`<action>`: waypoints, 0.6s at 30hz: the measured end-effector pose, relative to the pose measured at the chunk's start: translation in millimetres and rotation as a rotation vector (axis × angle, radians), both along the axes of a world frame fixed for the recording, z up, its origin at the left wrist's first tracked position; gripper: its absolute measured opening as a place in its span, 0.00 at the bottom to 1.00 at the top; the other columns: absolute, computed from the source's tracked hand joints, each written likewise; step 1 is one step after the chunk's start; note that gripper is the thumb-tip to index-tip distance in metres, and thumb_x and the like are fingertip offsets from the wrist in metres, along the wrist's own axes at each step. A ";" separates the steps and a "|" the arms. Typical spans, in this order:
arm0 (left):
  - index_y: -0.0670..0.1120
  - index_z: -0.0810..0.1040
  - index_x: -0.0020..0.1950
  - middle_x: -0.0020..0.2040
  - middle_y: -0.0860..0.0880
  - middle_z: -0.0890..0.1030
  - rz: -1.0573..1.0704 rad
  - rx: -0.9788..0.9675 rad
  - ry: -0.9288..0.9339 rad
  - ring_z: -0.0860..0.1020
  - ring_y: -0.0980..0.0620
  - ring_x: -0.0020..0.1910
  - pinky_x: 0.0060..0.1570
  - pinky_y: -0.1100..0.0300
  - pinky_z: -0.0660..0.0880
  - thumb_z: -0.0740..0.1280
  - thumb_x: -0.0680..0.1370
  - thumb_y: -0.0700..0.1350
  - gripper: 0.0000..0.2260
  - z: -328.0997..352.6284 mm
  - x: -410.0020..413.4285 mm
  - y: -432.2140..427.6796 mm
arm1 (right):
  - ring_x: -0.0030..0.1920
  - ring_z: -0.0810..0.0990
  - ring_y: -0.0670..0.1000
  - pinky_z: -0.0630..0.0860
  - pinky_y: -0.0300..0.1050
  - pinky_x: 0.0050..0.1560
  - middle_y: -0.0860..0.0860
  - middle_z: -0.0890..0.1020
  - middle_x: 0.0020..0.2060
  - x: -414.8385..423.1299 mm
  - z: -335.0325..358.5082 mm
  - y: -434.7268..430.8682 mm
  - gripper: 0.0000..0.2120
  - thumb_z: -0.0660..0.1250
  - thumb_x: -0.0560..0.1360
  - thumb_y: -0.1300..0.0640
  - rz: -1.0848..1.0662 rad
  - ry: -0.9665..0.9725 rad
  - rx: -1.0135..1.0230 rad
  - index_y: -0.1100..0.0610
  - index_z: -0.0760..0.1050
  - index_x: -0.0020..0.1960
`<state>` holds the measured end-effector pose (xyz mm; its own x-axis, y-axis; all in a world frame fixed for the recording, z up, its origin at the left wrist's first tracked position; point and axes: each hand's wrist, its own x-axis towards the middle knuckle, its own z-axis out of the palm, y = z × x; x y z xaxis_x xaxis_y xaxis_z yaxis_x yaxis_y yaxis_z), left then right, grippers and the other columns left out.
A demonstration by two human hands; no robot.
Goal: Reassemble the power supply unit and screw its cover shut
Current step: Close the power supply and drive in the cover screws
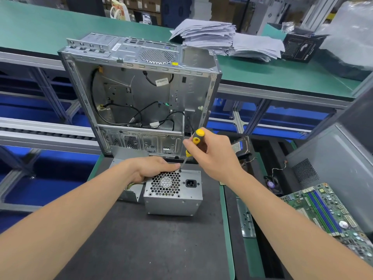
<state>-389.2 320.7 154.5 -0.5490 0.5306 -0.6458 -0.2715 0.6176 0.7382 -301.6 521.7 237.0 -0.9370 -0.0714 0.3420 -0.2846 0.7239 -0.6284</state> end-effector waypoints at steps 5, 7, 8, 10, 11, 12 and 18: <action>0.48 0.78 0.70 0.77 0.52 0.71 0.000 -0.052 0.056 0.71 0.49 0.74 0.73 0.50 0.67 0.68 0.75 0.70 0.33 -5.6 -4.3 -0.4 | 0.36 0.78 0.49 0.73 0.41 0.37 0.48 0.81 0.33 -0.9 -2.4 -1.7 0.15 0.67 0.82 0.46 0.018 -0.014 0.007 0.57 0.77 0.45; 0.47 0.77 0.71 0.78 0.50 0.70 -0.001 -0.031 0.046 0.69 0.49 0.75 0.77 0.48 0.63 0.68 0.74 0.70 0.35 -5.2 -4.0 -0.2 | 0.36 0.78 0.49 0.73 0.41 0.38 0.47 0.81 0.34 -1.8 -2.3 -1.5 0.15 0.67 0.82 0.46 0.036 -0.020 0.022 0.56 0.77 0.46; 0.46 0.77 0.72 0.78 0.49 0.70 -0.003 -0.025 0.038 0.68 0.49 0.76 0.77 0.49 0.62 0.68 0.74 0.69 0.35 -5.1 -4.2 -0.2 | 0.37 0.78 0.48 0.73 0.41 0.38 0.47 0.81 0.34 -2.1 -2.0 -1.5 0.14 0.67 0.83 0.46 0.048 -0.025 0.026 0.56 0.77 0.46; 0.46 0.76 0.72 0.78 0.49 0.69 -0.007 -0.021 0.039 0.68 0.50 0.76 0.76 0.51 0.63 0.68 0.74 0.69 0.35 -5.3 -4.2 0.0 | 0.37 0.78 0.48 0.74 0.40 0.38 0.47 0.81 0.34 -2.7 -1.5 -1.7 0.14 0.67 0.83 0.46 0.061 -0.028 0.028 0.56 0.77 0.47; 0.47 0.76 0.72 0.78 0.49 0.70 -0.010 -0.021 0.048 0.69 0.51 0.75 0.73 0.53 0.66 0.68 0.75 0.69 0.34 -6.1 -4.9 0.0 | 0.37 0.78 0.48 0.73 0.39 0.38 0.47 0.81 0.34 -3.2 -1.2 -1.6 0.14 0.67 0.83 0.46 0.065 -0.028 0.031 0.56 0.77 0.47; 0.47 0.77 0.72 0.78 0.50 0.70 -0.014 -0.022 0.053 0.70 0.51 0.74 0.68 0.56 0.68 0.67 0.75 0.69 0.34 -6.8 -5.4 0.3 | 0.37 0.78 0.47 0.73 0.38 0.38 0.46 0.81 0.34 -3.6 -0.9 -1.6 0.13 0.67 0.83 0.46 0.070 -0.031 0.039 0.56 0.76 0.47; 0.47 0.79 0.68 0.74 0.51 0.75 -0.016 -0.053 0.093 0.69 0.45 0.75 0.67 0.51 0.73 0.66 0.72 0.71 0.34 -1.8 -0.8 2.0 | 0.38 0.78 0.44 0.73 0.37 0.39 0.44 0.80 0.37 -6.5 3.3 -0.2 0.10 0.66 0.83 0.45 0.116 -0.088 0.106 0.52 0.77 0.50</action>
<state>-390.0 322.7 152.7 -0.5996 0.5062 -0.6199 -0.1926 0.6605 0.7257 -308.1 521.5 240.3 -0.9462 -0.2125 0.2441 -0.3178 0.7531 -0.5761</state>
